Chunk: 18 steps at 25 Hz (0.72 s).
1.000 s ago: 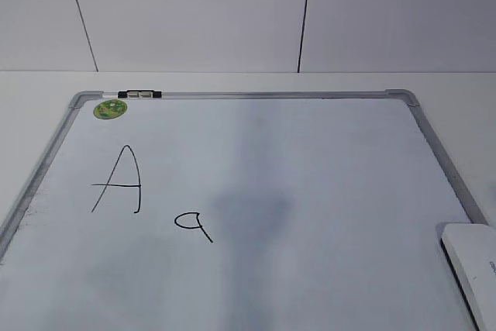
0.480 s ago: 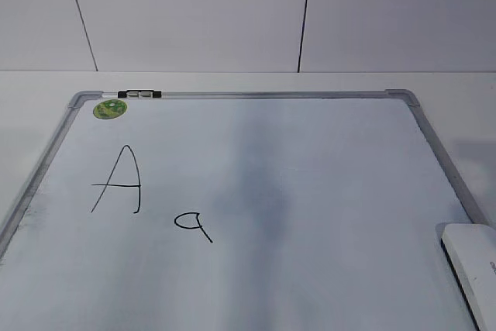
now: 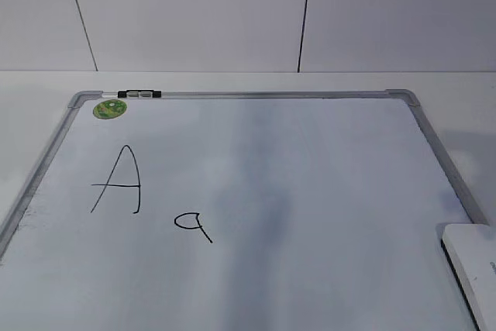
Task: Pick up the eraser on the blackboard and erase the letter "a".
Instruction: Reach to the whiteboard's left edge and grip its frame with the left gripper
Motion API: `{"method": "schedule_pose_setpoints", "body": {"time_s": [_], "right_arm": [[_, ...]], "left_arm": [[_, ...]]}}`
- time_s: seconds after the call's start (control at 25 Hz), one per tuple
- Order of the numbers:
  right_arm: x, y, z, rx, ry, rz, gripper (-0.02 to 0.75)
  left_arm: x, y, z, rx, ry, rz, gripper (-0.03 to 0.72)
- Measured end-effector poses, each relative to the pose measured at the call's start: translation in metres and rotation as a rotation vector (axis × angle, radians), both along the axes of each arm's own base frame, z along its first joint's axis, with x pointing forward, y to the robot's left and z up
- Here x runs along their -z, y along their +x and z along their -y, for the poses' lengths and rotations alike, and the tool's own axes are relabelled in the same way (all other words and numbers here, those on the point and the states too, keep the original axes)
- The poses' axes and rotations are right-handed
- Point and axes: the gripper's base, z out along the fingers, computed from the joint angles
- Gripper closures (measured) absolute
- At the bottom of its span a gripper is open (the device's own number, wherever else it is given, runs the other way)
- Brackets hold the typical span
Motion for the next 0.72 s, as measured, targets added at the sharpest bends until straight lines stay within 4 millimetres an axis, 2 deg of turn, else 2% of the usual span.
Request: {"method": "schedule_pose_setpoints", "body": {"time_s": [0.28,0.52,0.72], "right_arm": [[0.0,0.0,0.0,0.0,0.0,0.0,0.165],[0.0,0.0,0.0,0.0,0.0,0.0,0.165],[0.0,0.0,0.0,0.0,0.0,0.0,0.165]], "left_arm": [[0.032,0.066,0.0,-0.005,0.035,-0.029,0.452],[0.064,0.105,0.001,-0.01,0.038,-0.061,0.452],[0.088,0.129,0.002,0.0,0.045,-0.094,0.452]]}}
